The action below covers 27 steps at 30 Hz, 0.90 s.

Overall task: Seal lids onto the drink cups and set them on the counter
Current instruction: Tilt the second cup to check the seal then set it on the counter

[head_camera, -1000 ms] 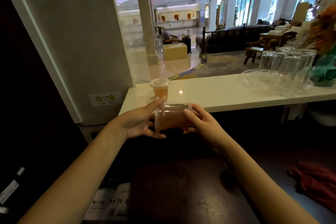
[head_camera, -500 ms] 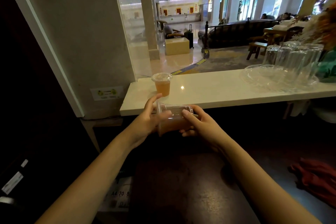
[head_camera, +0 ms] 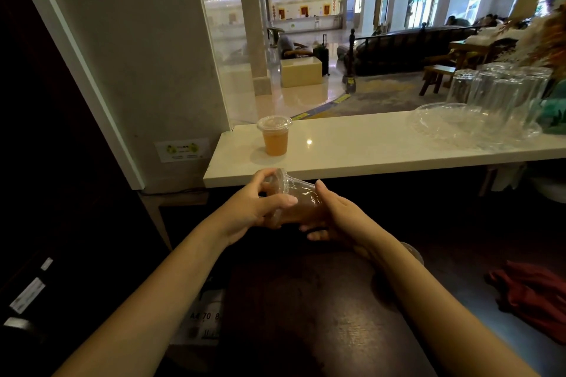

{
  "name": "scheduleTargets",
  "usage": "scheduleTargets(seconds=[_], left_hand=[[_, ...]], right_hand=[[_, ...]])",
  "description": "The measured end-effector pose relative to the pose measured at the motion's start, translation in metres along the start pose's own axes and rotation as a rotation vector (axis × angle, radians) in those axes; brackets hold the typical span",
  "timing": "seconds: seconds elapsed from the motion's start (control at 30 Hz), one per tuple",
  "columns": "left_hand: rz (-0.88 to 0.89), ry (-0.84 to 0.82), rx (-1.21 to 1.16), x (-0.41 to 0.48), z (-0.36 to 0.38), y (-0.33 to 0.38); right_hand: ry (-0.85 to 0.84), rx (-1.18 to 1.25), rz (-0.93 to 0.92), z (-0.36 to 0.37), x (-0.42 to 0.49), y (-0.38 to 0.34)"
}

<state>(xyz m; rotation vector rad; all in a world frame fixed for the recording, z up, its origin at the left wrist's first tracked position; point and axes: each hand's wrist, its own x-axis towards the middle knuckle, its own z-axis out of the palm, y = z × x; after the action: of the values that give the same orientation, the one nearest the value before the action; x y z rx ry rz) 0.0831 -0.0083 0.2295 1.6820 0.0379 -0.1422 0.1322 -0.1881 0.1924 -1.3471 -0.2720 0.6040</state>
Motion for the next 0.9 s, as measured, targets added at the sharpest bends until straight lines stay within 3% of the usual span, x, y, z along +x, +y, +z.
scheduleTargets(seconds=[0.17,0.33,0.47,0.67,0.9], left_hand=[[-0.142,-0.070,-0.178,0.003,-0.001,-0.004],[-0.284,-0.155,-0.499,0.008,-0.004,-0.017],[-0.115,-0.273,-0.757,0.012,0.000,-0.028],[0.287,-0.368,-0.875,0.021,0.015,-0.021],[0.461,-0.400,-0.964,0.027,0.024,-0.007]], right_hand=[[0.023,-0.023,-0.012,-0.008,0.000,0.001],[0.056,-0.309,-0.106,-0.016,0.001,-0.032],[0.061,-0.636,-0.189,-0.011,0.008,-0.081],[-0.024,-0.828,-0.368,0.018,0.017,-0.141],[-0.109,-1.090,-0.509,0.041,0.013,-0.180]])
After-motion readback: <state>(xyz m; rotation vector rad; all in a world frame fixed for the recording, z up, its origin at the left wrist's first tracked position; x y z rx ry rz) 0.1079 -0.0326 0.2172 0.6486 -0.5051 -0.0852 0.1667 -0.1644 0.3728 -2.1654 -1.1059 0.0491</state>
